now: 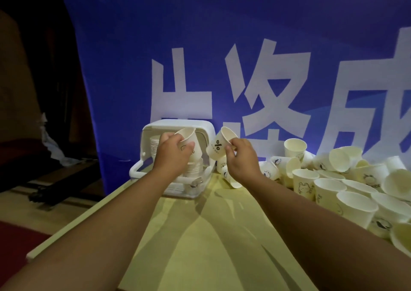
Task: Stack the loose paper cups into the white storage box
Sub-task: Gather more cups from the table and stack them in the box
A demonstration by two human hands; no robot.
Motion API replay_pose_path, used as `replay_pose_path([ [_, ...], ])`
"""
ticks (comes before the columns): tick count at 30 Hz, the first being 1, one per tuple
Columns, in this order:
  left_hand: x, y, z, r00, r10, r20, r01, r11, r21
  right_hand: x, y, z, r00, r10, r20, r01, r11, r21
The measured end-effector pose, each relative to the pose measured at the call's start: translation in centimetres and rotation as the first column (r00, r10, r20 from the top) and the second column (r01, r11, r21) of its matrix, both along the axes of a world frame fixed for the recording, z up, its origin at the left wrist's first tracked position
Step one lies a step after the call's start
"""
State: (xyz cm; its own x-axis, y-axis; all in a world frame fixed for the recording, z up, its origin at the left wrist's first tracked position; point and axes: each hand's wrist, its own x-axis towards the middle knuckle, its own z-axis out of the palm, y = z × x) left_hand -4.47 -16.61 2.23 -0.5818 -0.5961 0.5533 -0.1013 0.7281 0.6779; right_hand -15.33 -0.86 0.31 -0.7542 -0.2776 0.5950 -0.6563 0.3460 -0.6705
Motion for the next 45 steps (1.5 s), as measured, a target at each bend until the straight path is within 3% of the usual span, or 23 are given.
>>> replay_pose_path([
  [12,-3.4,-3.4,-3.3,0.952,-0.062,0.299,0.097,0.990,-0.102,-1.2,-4.5,0.5,0.994,0.002,-0.109,-0.010,0.997,-0.074],
  [22,-2.6,-4.0,-4.0,0.960,-0.188,0.207,0.159,0.976,0.149,-0.5,-6.0,-0.3,0.966,0.047,-0.255,-0.041,0.999,0.031],
  [25,-2.0,-4.2,-4.3,0.955,-0.230,0.189,0.198,0.964,0.176,0.0,-6.2,-0.6,0.948,0.118,-0.295,-0.078,0.987,0.144],
  [30,-1.0,-4.9,-4.9,0.951,-0.227,0.212,0.192,0.966,0.170,0.5,-6.5,-0.8,0.957,0.178,-0.228,-0.091,0.934,0.345],
  [38,0.4,-5.2,-4.6,0.978,-0.137,0.157,0.125,0.989,0.082,0.6,-6.7,-2.8,0.979,0.159,-0.129,-0.101,0.923,0.371],
  [45,1.3,-3.8,-4.7,0.942,-0.115,0.315,0.126,0.992,-0.015,1.7,-5.4,-4.1,0.977,0.189,-0.095,-0.137,0.909,0.394],
])
